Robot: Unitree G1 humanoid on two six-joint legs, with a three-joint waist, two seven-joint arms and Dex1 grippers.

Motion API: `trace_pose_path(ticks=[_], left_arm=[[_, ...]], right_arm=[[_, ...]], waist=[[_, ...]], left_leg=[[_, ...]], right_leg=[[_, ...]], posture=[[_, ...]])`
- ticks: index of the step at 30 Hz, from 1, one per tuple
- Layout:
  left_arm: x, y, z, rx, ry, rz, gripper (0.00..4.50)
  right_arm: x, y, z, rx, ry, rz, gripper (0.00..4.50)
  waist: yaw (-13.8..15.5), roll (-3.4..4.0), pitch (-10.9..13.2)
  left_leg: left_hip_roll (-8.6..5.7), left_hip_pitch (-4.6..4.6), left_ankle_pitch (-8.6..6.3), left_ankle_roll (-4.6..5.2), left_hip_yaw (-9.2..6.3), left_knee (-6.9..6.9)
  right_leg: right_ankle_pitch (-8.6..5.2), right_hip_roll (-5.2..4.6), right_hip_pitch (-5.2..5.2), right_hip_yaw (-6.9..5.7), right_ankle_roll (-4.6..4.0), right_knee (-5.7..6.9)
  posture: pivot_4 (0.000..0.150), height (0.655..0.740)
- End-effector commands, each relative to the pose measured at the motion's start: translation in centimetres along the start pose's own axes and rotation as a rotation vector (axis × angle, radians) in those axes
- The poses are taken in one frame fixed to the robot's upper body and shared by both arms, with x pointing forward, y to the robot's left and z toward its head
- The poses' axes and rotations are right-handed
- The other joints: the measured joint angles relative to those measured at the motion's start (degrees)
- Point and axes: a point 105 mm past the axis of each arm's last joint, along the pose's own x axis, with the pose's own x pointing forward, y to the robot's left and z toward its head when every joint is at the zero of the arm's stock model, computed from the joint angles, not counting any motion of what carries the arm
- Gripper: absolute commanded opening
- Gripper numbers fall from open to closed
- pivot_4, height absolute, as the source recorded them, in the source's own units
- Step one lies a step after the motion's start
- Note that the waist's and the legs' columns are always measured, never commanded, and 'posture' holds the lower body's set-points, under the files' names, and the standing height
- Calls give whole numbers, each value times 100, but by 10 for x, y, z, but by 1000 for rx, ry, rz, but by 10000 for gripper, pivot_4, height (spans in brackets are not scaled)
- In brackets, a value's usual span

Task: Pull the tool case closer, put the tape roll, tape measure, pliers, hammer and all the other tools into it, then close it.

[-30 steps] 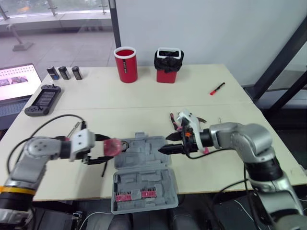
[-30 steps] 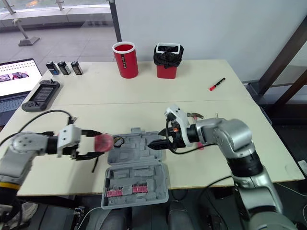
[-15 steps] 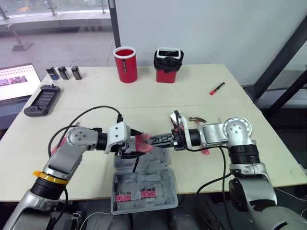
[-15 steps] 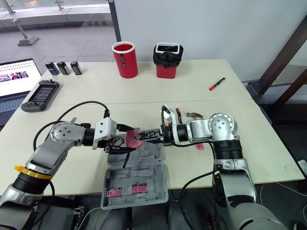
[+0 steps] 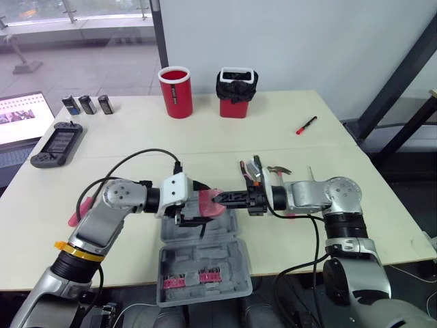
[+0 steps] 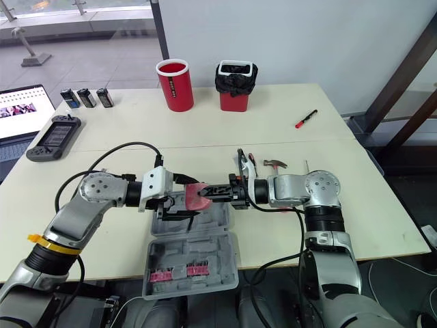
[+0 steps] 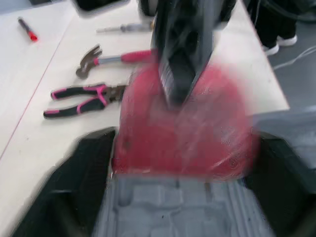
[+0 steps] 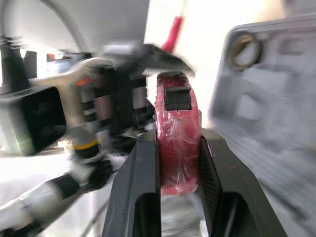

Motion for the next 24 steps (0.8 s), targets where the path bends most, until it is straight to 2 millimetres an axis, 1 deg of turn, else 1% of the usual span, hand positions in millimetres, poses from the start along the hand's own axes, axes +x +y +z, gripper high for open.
trace_pose_path(ticks=[1,5,8,9,11,13,15,17,20,23,24], left_arm=[[-14,2,9,-11,-37,37,45000],[-37,-8,4,-64,-21,71,45000],[-52,-23,4,-109,-15,82,45000],[-56,-31,4,-133,-6,77,45000],[-62,-48,3,-182,12,60,45000],[-66,-61,3,-228,21,46,45000],[-69,-69,2,-252,36,55,45000],[-70,-72,2,-260,46,72,45000],[-68,-74,2,-272,46,111,45000],[-65,-75,-1,-282,45,124,45000],[-64,-76,-3,-280,54,122,45000]], right_arm=[[-20,7,6,-7,-21,23,4507],[-55,-12,6,11,-36,-123,4506],[-76,-29,-1,10,-11,-256,4506],[-80,-34,-5,9,7,-291,4506],[-86,-42,-11,18,28,-314,4506],[-90,-59,-16,23,42,-370,4506],[-92,-74,-16,27,37,-404,4506],[-92,-82,-16,25,40,-411,4506],[-92,-99,-21,48,53,-448,4506],[-94,-106,-22,50,58,-459,4506],[-95,-107,-21,50,53,-462,15204]], waist=[[2,0,0],[-1,2,1],[3,2,1],[0,2,1],[-10,3,1],[-2,3,2],[0,3,2],[11,3,2],[10,4,2],[7,6,3],[6,5,3]], left_leg=[[0,0,0,0,0,1],[0,0,-1,1,1,-3],[0,0,-4,7,3,-6],[0,0,-6,10,4,-5],[0,1,-7,12,8,-5],[0,4,-8,14,12,-4],[0,4,-8,14,15,5],[-1,3,-8,14,17,11],[-5,2,-8,14,19,13],[-5,0,-8,14,21,8],[-6,0,-8,14,21,7]], right_leg=[[0,0,0,1,0,0],[-4,0,0,2,2,-3],[-17,-1,-2,5,-15,-8],[-18,-1,-2,6,-15,-9],[-19,-1,-3,11,-16,-12],[-20,-1,-3,18,-17,-13],[-19,-1,-3,20,-18,-14],[-18,-1,-3,24,-21,-15],[-17,-1,-1,32,-21,-18],[-19,-1,-2,33,-18,-21],[-19,-1,-2,33,-16,-20]], posture=[[1500,7400],[1500,7400],[1500,7400],[1500,7400],[1500,7400],[1500,7400],[1500,7400],[1500,7400],[1500,7400],[1500,7400],[1500,7400]])
